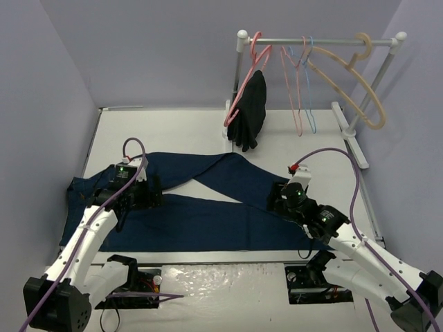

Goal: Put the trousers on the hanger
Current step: Flatten out the trousers at the center of the board.

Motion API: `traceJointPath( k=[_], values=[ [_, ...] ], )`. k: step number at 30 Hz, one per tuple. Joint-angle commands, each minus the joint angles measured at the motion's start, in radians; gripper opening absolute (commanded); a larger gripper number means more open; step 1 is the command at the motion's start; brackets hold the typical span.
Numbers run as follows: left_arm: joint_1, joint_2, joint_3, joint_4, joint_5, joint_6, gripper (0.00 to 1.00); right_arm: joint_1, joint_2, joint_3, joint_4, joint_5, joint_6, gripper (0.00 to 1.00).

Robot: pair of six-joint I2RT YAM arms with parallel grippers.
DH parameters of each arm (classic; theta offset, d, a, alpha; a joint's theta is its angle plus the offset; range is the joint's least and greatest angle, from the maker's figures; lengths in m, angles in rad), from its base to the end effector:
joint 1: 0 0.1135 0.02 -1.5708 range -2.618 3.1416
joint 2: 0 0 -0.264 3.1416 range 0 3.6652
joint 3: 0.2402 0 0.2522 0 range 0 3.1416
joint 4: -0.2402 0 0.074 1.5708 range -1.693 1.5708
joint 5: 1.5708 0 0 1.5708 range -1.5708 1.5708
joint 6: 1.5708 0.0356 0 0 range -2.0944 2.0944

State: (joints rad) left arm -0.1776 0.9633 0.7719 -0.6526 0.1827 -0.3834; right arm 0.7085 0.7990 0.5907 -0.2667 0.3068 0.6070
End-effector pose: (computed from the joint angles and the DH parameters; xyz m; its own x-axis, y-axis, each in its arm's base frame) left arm 0.1894 -0.0406 0.2611 -0.7916 -0.2316 -0.5655 -0.0038 0.9272 -0.3745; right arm 0.1467 0.1115 0.2614 -0.5227 0.2682 -0.8092 -0.1439 0.9079 0.3938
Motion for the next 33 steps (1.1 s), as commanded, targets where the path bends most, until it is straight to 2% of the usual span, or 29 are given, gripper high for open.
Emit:
traceJointPath(
  k=[1, 4, 7, 8, 11, 14, 17, 20, 23, 33],
  values=[
    [0.0, 0.025, 0.063, 0.023, 0.013, -0.001, 0.78, 0.006, 0.071, 0.106, -0.053, 0.118, 0.072, 0.61],
    [0.0, 0.027, 0.079, 0.014, 0.008, 0.01, 0.78, -0.006, 0.226, 0.198, -0.051, 0.158, 0.033, 0.63],
    [0.0, 0.021, 0.075, 0.029, 0.012, 0.001, 0.78, -0.08, 0.392, 0.286, -0.039, 0.14, -0.02, 0.64],
    [0.0, 0.019, 0.067, 0.038, 0.015, -0.001, 0.78, -0.135, 0.456, 0.309, -0.018, 0.1, -0.043, 0.64],
    [0.0, 0.023, 0.051, 0.057, 0.026, -0.004, 0.78, -0.193, 0.57, 0.339, 0.075, -0.01, -0.125, 0.64],
    [-0.001, 0.025, 0.028, 0.073, 0.035, 0.005, 0.78, -0.228, 0.705, 0.441, 0.132, -0.134, -0.339, 0.67],
    [-0.002, 0.023, 0.023, 0.076, 0.038, 0.005, 0.78, -0.241, 0.82, 0.524, 0.145, -0.239, -0.485, 0.69],
    [-0.003, 0.02, 0.023, 0.079, 0.035, 0.008, 0.78, -0.265, 0.881, 0.549, 0.192, -0.292, -0.546, 0.71],
    [-0.003, 0.022, 0.024, 0.076, 0.033, 0.012, 0.78, -0.326, 0.934, 0.562, 0.256, -0.457, -0.595, 0.73],
    [-0.007, 0.028, 0.021, 0.073, 0.037, 0.011, 0.78, -0.376, 1.078, 0.636, 0.32, -0.567, -0.73, 0.75]
  ],
)
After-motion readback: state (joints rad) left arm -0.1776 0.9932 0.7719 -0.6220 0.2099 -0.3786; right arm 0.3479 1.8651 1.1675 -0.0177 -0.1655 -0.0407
